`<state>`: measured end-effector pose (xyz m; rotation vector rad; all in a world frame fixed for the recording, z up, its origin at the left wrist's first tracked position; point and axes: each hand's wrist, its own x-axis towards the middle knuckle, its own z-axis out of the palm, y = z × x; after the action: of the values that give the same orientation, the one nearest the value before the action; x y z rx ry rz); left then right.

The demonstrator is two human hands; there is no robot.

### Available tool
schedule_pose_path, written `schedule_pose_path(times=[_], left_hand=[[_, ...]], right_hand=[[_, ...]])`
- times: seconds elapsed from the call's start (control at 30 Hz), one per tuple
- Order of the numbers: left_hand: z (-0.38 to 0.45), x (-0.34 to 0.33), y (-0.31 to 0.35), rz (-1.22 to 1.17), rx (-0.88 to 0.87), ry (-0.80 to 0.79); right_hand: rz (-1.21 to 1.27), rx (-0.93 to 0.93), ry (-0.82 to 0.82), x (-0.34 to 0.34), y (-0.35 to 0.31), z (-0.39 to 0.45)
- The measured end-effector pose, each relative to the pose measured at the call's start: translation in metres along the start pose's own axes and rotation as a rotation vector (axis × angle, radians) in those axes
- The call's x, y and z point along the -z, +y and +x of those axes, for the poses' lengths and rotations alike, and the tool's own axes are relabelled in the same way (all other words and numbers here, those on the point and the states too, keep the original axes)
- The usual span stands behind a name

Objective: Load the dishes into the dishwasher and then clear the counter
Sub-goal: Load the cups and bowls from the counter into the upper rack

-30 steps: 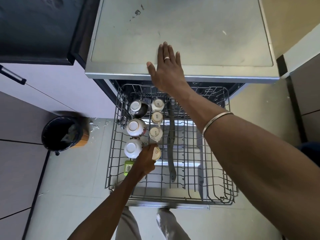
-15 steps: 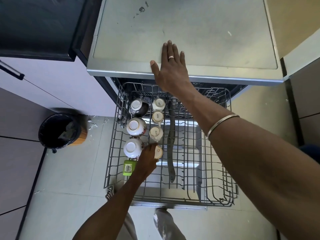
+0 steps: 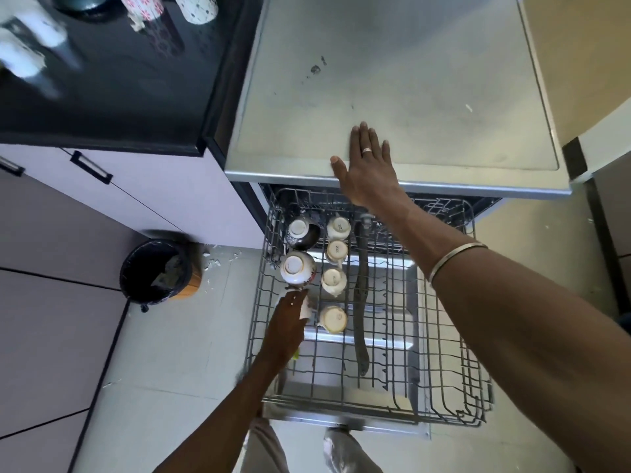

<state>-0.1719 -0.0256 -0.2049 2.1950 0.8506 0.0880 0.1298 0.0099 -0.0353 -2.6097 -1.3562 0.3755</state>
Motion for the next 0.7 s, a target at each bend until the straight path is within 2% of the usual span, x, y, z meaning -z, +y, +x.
schedule_pose_path(times=[0.2, 0.43, 0.7], left_hand=[[0.008, 0.101, 0.021, 0.02, -0.125, 0.206], [0.073, 0.247, 0.007, 0.081, -0.279, 0.463], [0.176, 0.426, -0.058, 0.066, -0.163, 0.754]], right_hand=[[0.018, -0.07, -0.121, 0.021, -0.019, -0.003], [0.029, 0.014, -0.089, 0.052, -0.11, 0.031], [0.038, 0.029, -0.073, 0.042, -0.209, 0.106]])
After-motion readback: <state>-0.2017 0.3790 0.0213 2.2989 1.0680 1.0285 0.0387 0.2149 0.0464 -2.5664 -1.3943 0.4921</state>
